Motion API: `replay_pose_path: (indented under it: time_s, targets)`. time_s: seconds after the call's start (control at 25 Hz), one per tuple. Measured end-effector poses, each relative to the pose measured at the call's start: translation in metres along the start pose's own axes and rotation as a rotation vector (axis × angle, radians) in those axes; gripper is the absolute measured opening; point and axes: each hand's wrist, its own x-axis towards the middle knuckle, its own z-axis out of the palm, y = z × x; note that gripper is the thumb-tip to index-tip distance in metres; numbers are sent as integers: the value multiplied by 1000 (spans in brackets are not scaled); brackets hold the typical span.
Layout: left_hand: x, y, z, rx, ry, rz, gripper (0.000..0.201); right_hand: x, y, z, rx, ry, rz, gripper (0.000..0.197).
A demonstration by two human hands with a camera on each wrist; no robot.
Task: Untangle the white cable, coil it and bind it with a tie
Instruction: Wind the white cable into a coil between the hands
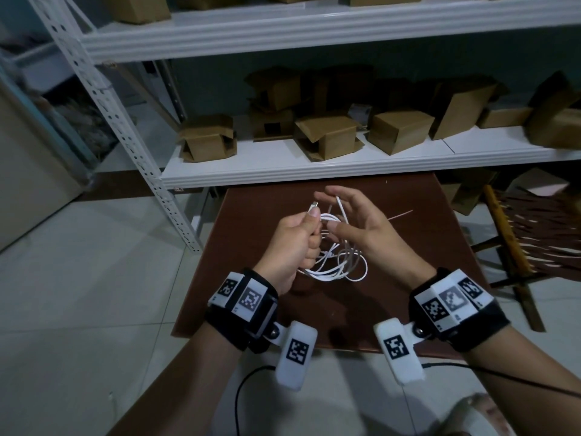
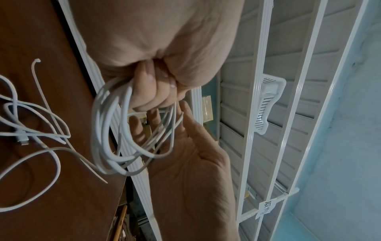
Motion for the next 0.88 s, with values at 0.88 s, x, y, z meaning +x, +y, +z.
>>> replay_pose_path:
  time_s: [0.88]
  targets:
    - [-1,3,-5,-28,-44,-10,42,-5,-10,-3,293,203,246,31]
